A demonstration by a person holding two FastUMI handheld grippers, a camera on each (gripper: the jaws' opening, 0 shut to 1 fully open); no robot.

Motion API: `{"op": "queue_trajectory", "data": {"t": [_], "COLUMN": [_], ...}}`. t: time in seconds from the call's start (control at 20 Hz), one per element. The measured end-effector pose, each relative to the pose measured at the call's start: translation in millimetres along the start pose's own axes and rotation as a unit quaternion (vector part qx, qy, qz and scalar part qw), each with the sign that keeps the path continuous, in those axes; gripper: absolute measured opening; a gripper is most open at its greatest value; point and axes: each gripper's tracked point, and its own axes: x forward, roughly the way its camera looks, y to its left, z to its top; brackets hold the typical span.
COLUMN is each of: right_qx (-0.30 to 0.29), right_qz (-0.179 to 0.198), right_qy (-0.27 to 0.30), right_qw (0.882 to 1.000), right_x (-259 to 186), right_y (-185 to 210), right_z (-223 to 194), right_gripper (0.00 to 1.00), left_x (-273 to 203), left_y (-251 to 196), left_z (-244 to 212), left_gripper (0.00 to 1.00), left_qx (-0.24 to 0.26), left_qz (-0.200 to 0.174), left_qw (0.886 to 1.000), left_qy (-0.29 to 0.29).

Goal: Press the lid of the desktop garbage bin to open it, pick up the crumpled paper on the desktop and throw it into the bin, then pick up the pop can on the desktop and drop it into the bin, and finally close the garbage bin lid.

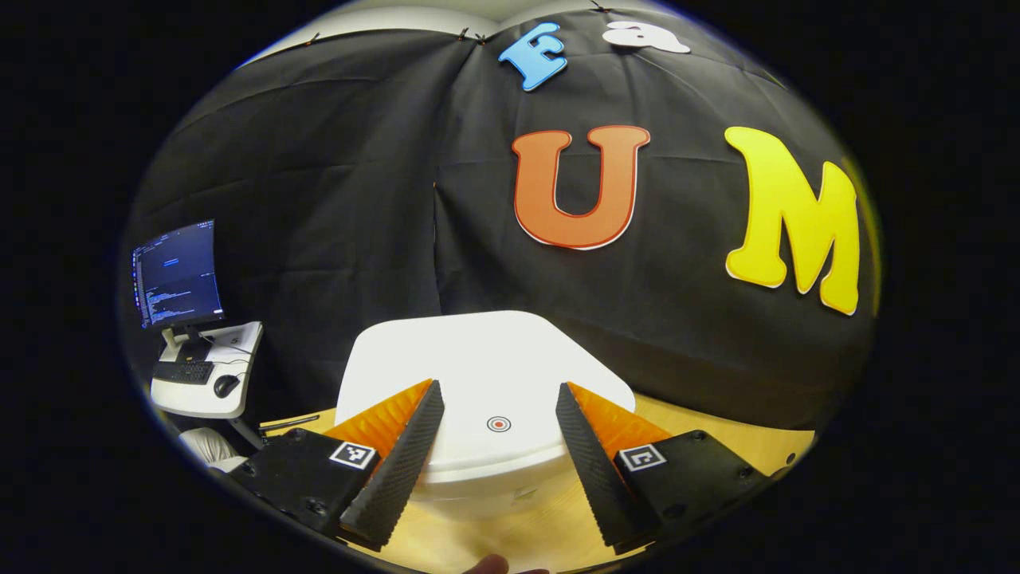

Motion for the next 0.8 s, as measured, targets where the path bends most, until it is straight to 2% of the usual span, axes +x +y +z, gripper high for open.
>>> {"op": "queue_trajectory", "data": {"t": [0.2, 0.5, 0.8], "right_qx": [-0.003, -0.005, -0.018], "right_qz": [-0.008, -0.031, -0.051], "right_qy": [0.002, -0.023, -0.045], "right_qw": [1.0, 0.999, 0.998], "right_x": [-3, -6, -13], "right_y": [-4, -6, 4], "right_z": [-1, 18, 35], "right_gripper": [0.9, 0.9, 0.9], "left_x": [-3, -15, -51], "left_y": [-2, 0, -14], "left_z": [8, 22, 70], "left_gripper": [0.94, 0.93, 0.93], "left_qx": [-0.001, 0.004, 0.046], "left_qz": [-0.008, -0.051, -0.13], "left_qw": [1.0, 0.998, 0.984], "left_qy": [-0.026, -0.04, -0.114]}}
